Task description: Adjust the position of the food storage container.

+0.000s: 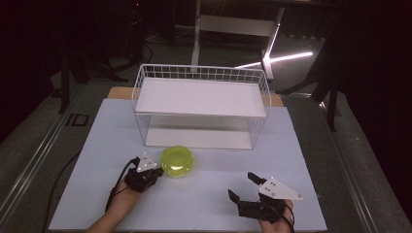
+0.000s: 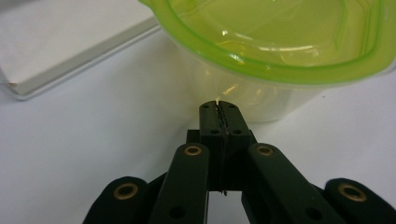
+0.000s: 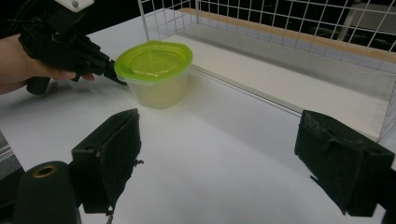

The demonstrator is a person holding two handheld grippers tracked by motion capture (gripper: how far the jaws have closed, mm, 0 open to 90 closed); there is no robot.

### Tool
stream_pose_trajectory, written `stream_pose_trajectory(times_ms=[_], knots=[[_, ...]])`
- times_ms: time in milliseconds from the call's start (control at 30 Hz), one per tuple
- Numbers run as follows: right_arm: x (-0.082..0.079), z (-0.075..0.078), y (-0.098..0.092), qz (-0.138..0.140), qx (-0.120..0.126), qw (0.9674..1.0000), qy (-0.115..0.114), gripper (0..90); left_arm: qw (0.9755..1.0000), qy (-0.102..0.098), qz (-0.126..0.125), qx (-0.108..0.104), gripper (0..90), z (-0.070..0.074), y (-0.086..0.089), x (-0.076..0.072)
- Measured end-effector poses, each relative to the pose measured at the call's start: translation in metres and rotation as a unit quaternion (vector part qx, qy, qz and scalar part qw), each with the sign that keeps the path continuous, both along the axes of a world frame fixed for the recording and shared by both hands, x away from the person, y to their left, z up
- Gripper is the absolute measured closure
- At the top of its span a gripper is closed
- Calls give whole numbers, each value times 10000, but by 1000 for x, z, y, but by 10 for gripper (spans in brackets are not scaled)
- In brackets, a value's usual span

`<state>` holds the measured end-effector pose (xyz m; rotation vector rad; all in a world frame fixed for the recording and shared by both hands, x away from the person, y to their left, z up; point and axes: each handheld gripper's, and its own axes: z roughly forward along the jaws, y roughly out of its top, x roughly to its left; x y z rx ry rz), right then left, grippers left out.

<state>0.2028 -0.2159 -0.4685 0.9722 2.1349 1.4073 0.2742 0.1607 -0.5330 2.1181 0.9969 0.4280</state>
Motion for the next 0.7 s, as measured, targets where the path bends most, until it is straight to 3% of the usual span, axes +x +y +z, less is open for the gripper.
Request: stream_pose_trajectory(times_ms=[67, 200, 400, 533, 567, 667, 700], knots=[[0, 0, 0, 2, 6, 10000, -3, 144, 9999, 27, -164, -3, 900, -1, -9, -2], [1, -1, -1, -8, 9, 10000, 16, 144, 9996, 91, -238, -91, 900, -2, -23, -2], [0, 0, 0, 25, -1, 10000, 9, 144, 9989, 131, -450, -52, 900, -2, -40, -5], [1, 0, -1, 7, 15, 10000, 12, 144, 9991, 135, -394, 8, 900, -3, -33, -5], [1, 0, -2, -5, 28, 10000, 8, 144, 9996, 154, -219, -12, 900, -4, -23, -1], [0, 0, -1, -6, 29, 10000, -1, 144, 9999, 107, -108, -79, 900, -3, -14, 4], [0, 0, -1, -1, 25, 10000, 0, 144, 9999, -14, -96, -135, 900, -2, -9, 11]])
